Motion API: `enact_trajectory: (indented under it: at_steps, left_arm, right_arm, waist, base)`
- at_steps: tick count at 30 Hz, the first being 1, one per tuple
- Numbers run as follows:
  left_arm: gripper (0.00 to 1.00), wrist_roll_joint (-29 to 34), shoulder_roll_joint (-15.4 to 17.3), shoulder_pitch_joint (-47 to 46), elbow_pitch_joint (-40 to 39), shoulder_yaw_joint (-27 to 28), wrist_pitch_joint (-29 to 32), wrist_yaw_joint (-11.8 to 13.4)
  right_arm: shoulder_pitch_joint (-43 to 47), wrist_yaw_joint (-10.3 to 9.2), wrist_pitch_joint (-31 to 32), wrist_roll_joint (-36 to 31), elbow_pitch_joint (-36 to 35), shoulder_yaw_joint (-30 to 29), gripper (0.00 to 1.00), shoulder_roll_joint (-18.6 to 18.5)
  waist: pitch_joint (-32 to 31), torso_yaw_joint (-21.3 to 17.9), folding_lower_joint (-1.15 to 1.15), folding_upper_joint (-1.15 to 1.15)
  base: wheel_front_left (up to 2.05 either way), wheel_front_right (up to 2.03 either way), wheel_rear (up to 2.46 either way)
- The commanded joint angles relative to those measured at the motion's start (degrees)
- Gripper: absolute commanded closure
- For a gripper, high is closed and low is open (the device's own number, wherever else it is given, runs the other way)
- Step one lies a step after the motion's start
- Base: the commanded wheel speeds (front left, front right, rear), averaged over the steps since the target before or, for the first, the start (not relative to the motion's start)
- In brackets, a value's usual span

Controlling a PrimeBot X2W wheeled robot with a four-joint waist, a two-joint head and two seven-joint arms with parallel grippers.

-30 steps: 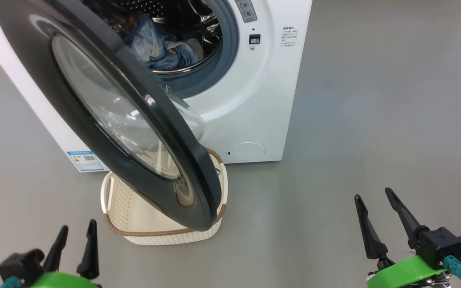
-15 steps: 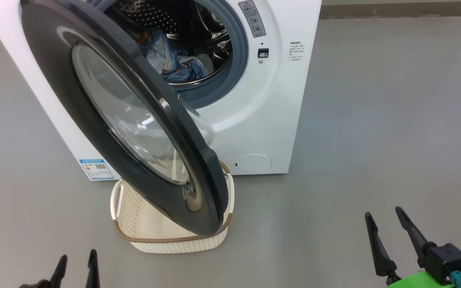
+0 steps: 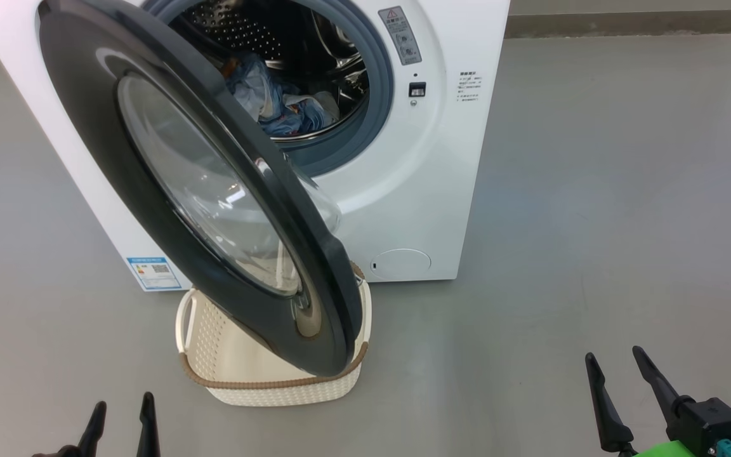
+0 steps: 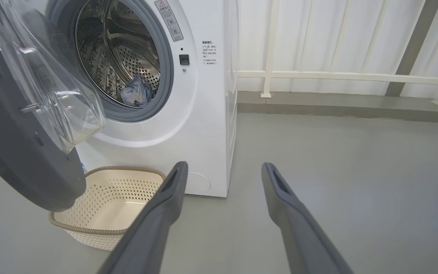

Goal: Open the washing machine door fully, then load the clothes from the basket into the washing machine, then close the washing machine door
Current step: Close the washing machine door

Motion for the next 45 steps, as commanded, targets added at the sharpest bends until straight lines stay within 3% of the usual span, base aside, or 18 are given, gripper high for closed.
enact_trajectory:
  at_steps: [1,2,8,14,18,20,27,37,45]
  left_arm:
    - [0.00,0.7,0.7,-0.4,-1.9,1.8,-0.7,-0.1]
    - [0.00,0.7,0.7,-0.4,-2.0,1.8,-0.7,-0.1]
    - [0.00,0.9,0.8,-0.3,-3.3,1.7,-0.8,-0.1]
    - [0.00,0.8,0.3,0.3,-4.8,3.1,-0.8,-0.1]
    - [0.00,0.7,0.0,0.4,-4.8,3.4,-0.8,-0.1]
    - [0.00,0.5,-0.2,0.0,-4.8,3.1,-0.8,-0.1]
    - [0.00,-0.3,-0.7,-0.7,-4.8,2.2,-0.8,-0.1]
    - [0.00,-1.1,-1.2,-1.6,-5.8,-0.2,-0.8,-0.1]
    - [0.00,-1.6,-1.4,-2.8,-7.6,-1.7,-0.8,-0.1]
  right_arm:
    - [-1.2,0.08,-0.3,-1.0,-0.8,0.8,0.51,-0.7]
    - [-1.3,0.08,-0.3,-1.1,-0.6,0.7,1.00,-0.7]
    - [-2.8,0.08,-0.3,-0.2,-0.1,0.4,1.00,-0.6]
    - [-8.4,0.08,-0.3,1.5,-7.6,2.8,1.00,0.0]
    - [-11.8,0.08,-0.3,2.1,-12.2,6.6,1.00,0.2]
    - [-15.2,0.08,-0.3,3.4,-16.2,11.7,1.00,0.5]
    - [-20.8,0.08,-0.3,7.1,-20.2,22.6,1.00,1.0]
    - [-22.7,0.08,-0.3,11.5,-13.0,36.1,1.00,1.1]
    - [-22.7,0.08,-0.3,13.5,-6.1,37.7,1.00,1.1]
  waist:
    - [0.0,-0.1,0.00,0.00]
    - [0.0,-0.1,0.00,0.00]
    - [0.2,-0.3,0.00,0.00]
    - [0.3,-0.4,0.00,0.00]
    - [0.3,-0.1,0.00,0.00]
    - [0.3,0.6,0.00,0.00]
    - [0.4,3.1,0.00,0.00]
    - [1.5,8.1,0.00,0.00]
    - [3.9,10.9,0.00,0.00]
  base:
    - [0.00,0.00,0.00]
    - [0.00,0.00,0.00]
    - [0.00,0.00,0.00]
    - [0.00,0.00,0.00]
    - [0.00,0.00,0.00]
    - [0.00,0.00,0.00]
    - [0.00,0.00,0.00]
    - [0.00,0.00,0.00]
    - [0.00,0.00,0.00]
